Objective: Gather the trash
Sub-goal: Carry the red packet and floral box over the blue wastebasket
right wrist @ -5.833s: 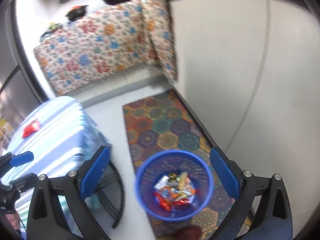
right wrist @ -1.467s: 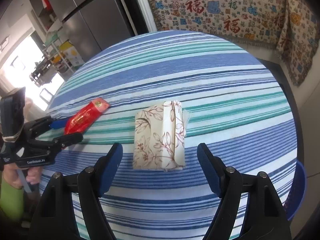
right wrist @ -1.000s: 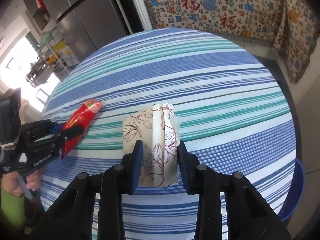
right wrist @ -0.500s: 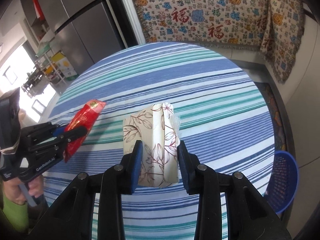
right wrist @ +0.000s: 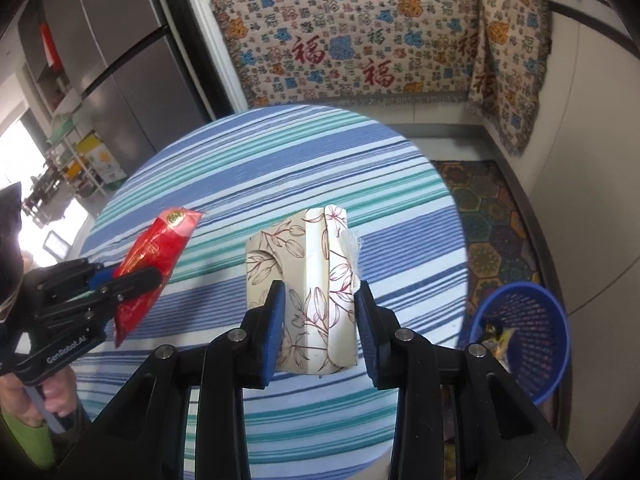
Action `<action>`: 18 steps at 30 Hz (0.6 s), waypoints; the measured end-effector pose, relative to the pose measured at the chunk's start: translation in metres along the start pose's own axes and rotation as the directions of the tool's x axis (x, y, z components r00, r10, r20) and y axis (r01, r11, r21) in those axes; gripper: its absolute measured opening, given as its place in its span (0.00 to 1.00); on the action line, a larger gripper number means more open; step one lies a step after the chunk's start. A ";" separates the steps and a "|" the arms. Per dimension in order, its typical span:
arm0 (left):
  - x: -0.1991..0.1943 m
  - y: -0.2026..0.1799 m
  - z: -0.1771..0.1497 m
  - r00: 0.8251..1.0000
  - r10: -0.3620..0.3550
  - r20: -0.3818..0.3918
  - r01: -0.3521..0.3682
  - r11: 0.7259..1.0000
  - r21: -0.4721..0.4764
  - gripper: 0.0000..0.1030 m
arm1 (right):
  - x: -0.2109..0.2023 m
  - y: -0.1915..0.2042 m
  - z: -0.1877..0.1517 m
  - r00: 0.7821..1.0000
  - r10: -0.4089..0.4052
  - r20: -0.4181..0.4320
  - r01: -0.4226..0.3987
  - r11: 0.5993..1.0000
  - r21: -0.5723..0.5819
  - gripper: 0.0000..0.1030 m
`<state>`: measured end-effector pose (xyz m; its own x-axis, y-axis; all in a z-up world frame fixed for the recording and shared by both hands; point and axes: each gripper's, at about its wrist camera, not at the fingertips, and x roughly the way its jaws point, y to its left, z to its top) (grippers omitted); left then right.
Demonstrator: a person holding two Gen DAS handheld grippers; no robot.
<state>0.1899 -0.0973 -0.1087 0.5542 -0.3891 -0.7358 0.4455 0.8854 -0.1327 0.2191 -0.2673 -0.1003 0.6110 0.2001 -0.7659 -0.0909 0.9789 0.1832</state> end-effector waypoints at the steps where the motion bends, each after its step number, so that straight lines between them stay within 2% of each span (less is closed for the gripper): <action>1: 0.004 -0.012 0.004 1.000 -0.021 0.000 0.021 1.000 0.013 0.13 | -0.006 -0.013 -0.001 1.000 -0.019 0.008 0.019 1.000 0.016 0.34; 6: 0.029 -0.078 0.024 0.991 -0.134 -0.018 0.135 0.988 0.078 0.13 | -0.037 -0.089 -0.014 0.990 -0.138 0.018 0.135 0.985 0.109 0.34; 11: 0.063 -0.145 0.038 0.973 -0.223 -0.063 0.230 0.965 0.127 0.13 | -0.053 -0.170 -0.034 0.971 -0.239 -0.020 0.238 0.950 0.202 0.34; 15: 0.099 -0.194 0.047 0.954 -0.280 -0.110 0.294 0.944 0.148 0.13 | -0.049 -0.230 -0.052 0.958 -0.278 -0.063 0.284 0.918 0.276 0.34; 18: 0.132 -0.227 0.049 0.946 -0.291 -0.145 0.312 0.937 0.153 0.13 | -0.036 -0.272 -0.063 0.954 -0.283 -0.100 0.300 0.899 0.320 0.34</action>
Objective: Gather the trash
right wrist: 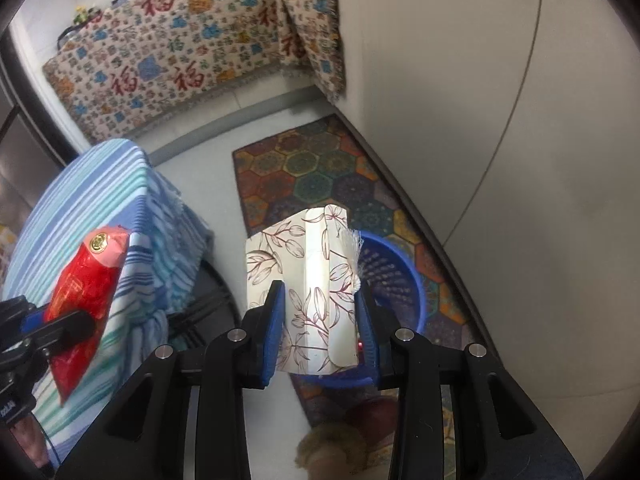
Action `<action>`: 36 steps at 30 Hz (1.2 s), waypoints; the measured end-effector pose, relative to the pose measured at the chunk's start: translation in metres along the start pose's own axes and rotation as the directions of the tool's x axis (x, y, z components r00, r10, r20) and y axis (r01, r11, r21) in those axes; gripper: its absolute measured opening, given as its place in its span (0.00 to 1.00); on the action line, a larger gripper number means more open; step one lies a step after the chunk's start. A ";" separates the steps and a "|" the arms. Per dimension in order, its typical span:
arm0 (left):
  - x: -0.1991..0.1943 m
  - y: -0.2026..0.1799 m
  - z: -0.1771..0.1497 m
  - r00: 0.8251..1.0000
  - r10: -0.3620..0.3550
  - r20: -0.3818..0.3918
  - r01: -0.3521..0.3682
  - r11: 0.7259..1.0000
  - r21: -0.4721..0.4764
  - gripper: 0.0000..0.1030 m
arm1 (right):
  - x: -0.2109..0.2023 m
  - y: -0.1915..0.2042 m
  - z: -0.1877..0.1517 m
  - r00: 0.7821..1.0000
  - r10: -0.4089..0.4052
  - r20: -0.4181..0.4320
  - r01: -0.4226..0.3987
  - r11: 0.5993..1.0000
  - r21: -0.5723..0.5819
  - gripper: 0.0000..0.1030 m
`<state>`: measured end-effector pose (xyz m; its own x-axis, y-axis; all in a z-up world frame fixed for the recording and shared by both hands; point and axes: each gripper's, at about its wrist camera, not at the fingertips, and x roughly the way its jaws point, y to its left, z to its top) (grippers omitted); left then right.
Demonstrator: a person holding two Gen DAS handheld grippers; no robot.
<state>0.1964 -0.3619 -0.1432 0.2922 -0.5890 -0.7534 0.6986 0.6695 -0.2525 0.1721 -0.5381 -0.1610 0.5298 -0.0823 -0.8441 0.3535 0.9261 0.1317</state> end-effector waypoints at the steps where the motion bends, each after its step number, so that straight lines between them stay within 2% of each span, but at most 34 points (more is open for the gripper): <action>1: 0.014 -0.005 0.003 1.000 -0.002 -0.011 0.002 1.000 -0.001 0.13 | 0.010 -0.011 0.002 1.000 0.001 -0.013 -0.001 1.000 0.018 0.34; 6: 0.081 -0.014 0.016 0.998 -0.012 -0.062 0.011 1.000 -0.014 0.13 | 0.057 -0.058 0.007 0.996 0.041 -0.079 -0.032 0.994 0.104 0.35; 11: 0.133 -0.021 0.021 0.995 0.005 -0.101 -0.004 1.000 0.008 0.13 | 0.093 -0.088 0.006 0.989 0.081 -0.123 -0.059 0.983 0.174 0.35; 13: 0.149 -0.024 0.023 0.994 0.007 -0.110 -0.006 1.000 0.008 0.15 | 0.109 -0.101 0.005 0.986 0.113 -0.124 -0.085 0.974 0.209 0.40; 14: 0.156 -0.023 0.023 0.993 0.010 -0.116 -0.009 1.000 0.007 0.18 | 0.118 -0.106 0.004 0.983 0.129 -0.128 -0.097 0.967 0.234 0.42; 15: 0.165 -0.022 0.027 0.992 0.012 -0.122 -0.011 1.000 0.004 0.33 | 0.127 -0.110 0.001 0.981 0.139 -0.132 -0.101 0.961 0.259 0.46; 16: 0.168 -0.023 0.026 0.992 0.013 -0.123 -0.014 1.000 -0.004 0.52 | 0.133 -0.117 -0.002 0.980 0.149 -0.133 -0.106 0.952 0.288 0.64; 18: 0.173 -0.022 0.029 0.994 0.019 -0.107 -0.021 1.000 -0.020 0.60 | 0.135 -0.123 -0.007 0.981 0.161 -0.109 -0.117 0.935 0.334 0.77; 19: 0.174 -0.022 0.030 0.994 0.028 -0.108 -0.031 0.999 -0.021 0.61 | 0.134 -0.127 -0.008 0.980 0.171 -0.098 -0.127 0.928 0.350 0.78; 21: 0.172 -0.023 0.032 0.993 0.045 -0.107 -0.047 0.999 -0.023 0.66 | 0.124 -0.131 -0.007 0.981 0.178 -0.072 -0.140 0.920 0.366 0.82; 23: 0.163 -0.023 0.035 0.994 0.054 -0.090 -0.057 0.998 -0.028 0.72 | 0.105 -0.132 -0.005 0.987 0.159 -0.038 -0.134 0.922 0.364 0.93; 24: 0.155 -0.024 0.036 0.995 0.053 -0.081 -0.056 0.998 -0.027 0.78 | 0.094 -0.129 -0.004 0.989 0.147 -0.027 -0.128 0.926 0.355 1.00; 25: 0.147 -0.025 0.036 0.996 0.055 -0.074 -0.057 0.998 -0.023 0.83 | 0.085 -0.125 -0.001 0.991 0.131 -0.020 -0.116 0.932 0.345 1.00; 28: 0.118 -0.032 0.033 0.996 0.063 -0.060 -0.064 0.998 -0.020 0.86 | 0.045 -0.114 -0.001 0.998 0.059 -0.011 -0.053 0.951 0.304 1.00; 30: 0.100 -0.038 0.030 0.993 0.099 -0.064 -0.100 0.995 0.000 0.89 | 0.013 -0.106 -0.008 0.999 0.020 0.026 -0.026 0.962 0.273 1.00; 33: 0.067 -0.049 0.020 0.987 0.157 -0.026 -0.156 0.987 0.028 1.00 | -0.032 -0.089 -0.026 0.998 -0.055 0.042 0.044 0.975 0.218 1.00; 36: 0.032 -0.062 0.009 0.976 0.216 0.027 -0.217 0.975 0.044 1.00 | -0.071 -0.067 -0.041 0.993 -0.093 0.076 0.080 0.984 0.160 1.00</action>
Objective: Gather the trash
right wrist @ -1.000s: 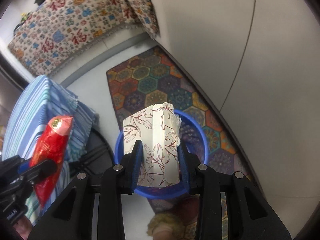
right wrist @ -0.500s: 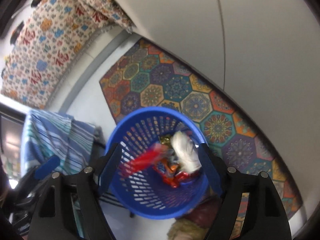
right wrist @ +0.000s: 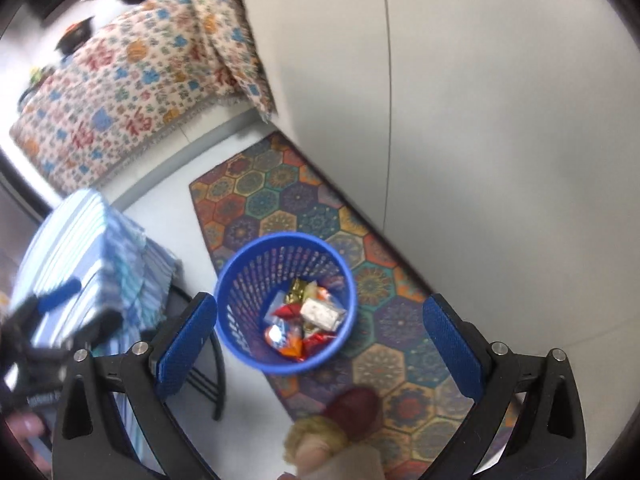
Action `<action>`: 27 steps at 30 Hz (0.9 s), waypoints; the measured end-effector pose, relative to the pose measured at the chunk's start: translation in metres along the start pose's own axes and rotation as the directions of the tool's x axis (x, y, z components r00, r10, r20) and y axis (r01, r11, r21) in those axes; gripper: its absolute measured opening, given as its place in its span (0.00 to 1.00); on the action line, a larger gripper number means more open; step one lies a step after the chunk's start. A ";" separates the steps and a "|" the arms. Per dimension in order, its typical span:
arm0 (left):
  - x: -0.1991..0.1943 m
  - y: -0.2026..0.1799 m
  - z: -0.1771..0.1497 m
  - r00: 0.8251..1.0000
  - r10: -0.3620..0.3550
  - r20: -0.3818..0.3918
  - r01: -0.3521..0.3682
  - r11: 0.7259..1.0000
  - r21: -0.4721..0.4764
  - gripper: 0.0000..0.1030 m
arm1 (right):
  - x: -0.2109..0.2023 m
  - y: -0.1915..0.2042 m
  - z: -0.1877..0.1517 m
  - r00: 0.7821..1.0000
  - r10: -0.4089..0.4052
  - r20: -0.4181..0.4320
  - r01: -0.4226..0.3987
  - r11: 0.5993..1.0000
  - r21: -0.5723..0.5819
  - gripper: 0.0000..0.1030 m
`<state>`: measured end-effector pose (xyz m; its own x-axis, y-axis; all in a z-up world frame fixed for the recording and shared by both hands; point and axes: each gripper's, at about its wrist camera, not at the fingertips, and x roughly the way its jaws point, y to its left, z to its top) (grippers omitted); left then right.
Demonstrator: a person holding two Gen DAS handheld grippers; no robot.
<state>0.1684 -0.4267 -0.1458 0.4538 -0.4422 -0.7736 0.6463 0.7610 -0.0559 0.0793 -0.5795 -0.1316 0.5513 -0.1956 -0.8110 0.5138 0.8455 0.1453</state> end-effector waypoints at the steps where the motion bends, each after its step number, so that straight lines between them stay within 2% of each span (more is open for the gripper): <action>1: -0.013 -0.003 -0.002 1.000 0.016 0.022 -0.016 1.000 0.011 1.00 | -0.013 0.005 -0.007 1.000 -0.009 0.013 0.009 1.000 -0.016 1.00; 4: -0.043 -0.011 -0.004 0.996 0.079 0.044 -0.080 0.996 0.030 1.00 | -0.046 0.017 -0.023 0.997 -0.044 0.056 0.047 0.997 -0.054 1.00; 6: -0.061 -0.011 -0.007 0.997 0.046 0.056 -0.048 0.998 0.038 1.00 | -0.065 0.020 -0.034 0.994 -0.054 0.091 0.058 0.997 -0.050 1.00; 8: -0.076 -0.007 -0.008 0.999 -0.019 0.051 0.018 1.000 0.010 1.00 | -0.078 0.021 -0.043 0.993 -0.056 0.107 0.061 0.997 -0.040 1.00; 9: -0.086 -0.003 -0.008 0.998 -0.023 0.058 0.023 1.000 -0.003 1.00 | -0.084 0.021 -0.046 0.992 -0.060 0.111 0.064 0.997 -0.036 1.00; 12: -0.106 -0.006 -0.009 0.990 0.086 0.114 -0.086 0.996 -0.011 1.00 | -0.095 0.023 -0.054 0.991 -0.065 0.121 0.068 0.997 -0.027 1.00; 13: -0.110 -0.007 -0.009 0.988 0.101 0.119 -0.100 0.995 -0.013 1.00 | -0.099 0.025 -0.056 0.990 -0.067 0.121 0.071 0.997 -0.027 1.00; 22: -0.118 -0.004 -0.008 0.996 0.084 0.039 -0.084 0.996 -0.015 1.00 | -0.119 0.042 -0.067 0.992 -0.054 0.112 0.060 0.997 -0.052 1.00; 27: -0.118 -0.002 -0.012 0.997 0.072 0.036 -0.072 0.997 -0.016 1.00 | -0.125 0.046 -0.071 0.991 -0.050 0.121 0.056 0.997 -0.053 1.00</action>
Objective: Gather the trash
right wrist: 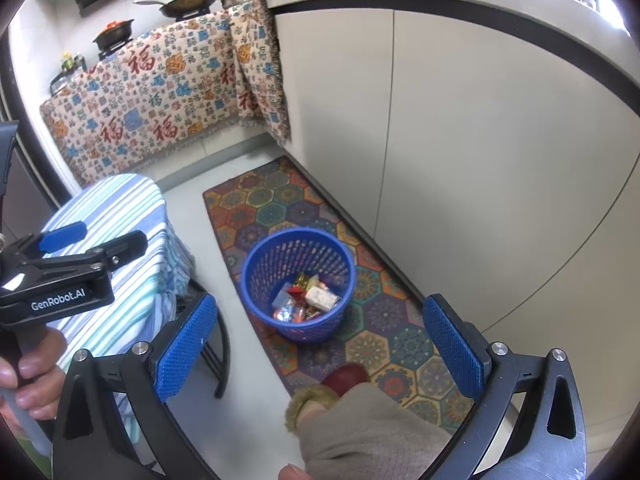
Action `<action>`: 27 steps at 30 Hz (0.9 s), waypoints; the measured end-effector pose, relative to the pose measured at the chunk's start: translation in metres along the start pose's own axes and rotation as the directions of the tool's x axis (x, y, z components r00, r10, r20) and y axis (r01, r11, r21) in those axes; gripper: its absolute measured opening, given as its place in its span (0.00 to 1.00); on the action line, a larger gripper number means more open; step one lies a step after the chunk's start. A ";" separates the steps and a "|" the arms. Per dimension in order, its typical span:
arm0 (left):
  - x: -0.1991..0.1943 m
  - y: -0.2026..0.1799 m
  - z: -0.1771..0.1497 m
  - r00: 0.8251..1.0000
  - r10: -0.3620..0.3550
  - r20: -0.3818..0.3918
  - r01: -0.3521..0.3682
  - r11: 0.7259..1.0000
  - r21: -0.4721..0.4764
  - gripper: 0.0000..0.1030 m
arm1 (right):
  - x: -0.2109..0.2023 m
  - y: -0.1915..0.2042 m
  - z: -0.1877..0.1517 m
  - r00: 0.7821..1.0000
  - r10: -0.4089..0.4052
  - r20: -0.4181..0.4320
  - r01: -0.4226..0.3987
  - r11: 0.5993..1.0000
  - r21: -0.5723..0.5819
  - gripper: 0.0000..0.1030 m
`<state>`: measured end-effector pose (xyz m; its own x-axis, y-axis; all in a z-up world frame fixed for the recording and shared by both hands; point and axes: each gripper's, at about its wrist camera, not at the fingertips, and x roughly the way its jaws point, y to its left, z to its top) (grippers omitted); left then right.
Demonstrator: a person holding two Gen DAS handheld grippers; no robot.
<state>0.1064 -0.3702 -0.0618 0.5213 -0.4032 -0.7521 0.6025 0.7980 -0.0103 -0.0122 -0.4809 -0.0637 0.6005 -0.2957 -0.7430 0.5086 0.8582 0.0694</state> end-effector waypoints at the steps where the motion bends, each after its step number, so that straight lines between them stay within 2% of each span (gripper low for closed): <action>1: -0.001 -0.001 0.000 1.000 0.003 0.003 -0.003 1.000 0.001 1.00 | -0.001 0.000 0.000 1.000 -0.002 0.002 0.002 1.000 0.000 1.00; 27: 0.000 -0.010 0.000 1.000 0.010 0.008 -0.011 0.999 0.030 1.00 | -0.001 -0.005 0.001 1.000 0.012 0.002 -0.012 1.000 0.008 1.00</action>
<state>0.1003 -0.3778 -0.0617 0.5321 -0.3984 -0.7471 0.6149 0.7884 0.0176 -0.0150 -0.4856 -0.0622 0.6076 -0.2859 -0.7410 0.5064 0.8582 0.0841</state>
